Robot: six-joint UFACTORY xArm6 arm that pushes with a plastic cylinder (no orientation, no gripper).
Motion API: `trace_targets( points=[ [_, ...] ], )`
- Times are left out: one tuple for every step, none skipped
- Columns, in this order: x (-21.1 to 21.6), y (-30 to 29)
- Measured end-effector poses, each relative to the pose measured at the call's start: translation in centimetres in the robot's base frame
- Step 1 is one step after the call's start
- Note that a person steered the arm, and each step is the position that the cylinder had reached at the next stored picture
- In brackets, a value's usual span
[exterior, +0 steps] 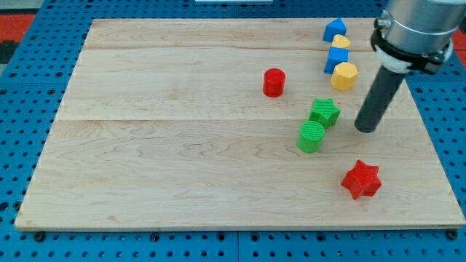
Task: Push the green star to the bottom of the red circle
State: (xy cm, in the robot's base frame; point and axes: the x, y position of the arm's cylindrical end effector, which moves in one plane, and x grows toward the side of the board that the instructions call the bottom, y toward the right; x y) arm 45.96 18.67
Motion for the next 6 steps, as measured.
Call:
trace_targets(
  points=[
    [-0.3, -6.9],
    [-0.3, -6.4],
    [-2.1, -3.3],
    [-3.7, -3.3],
    [-2.3, -5.5],
    [-1.3, -9.5]
  ],
)
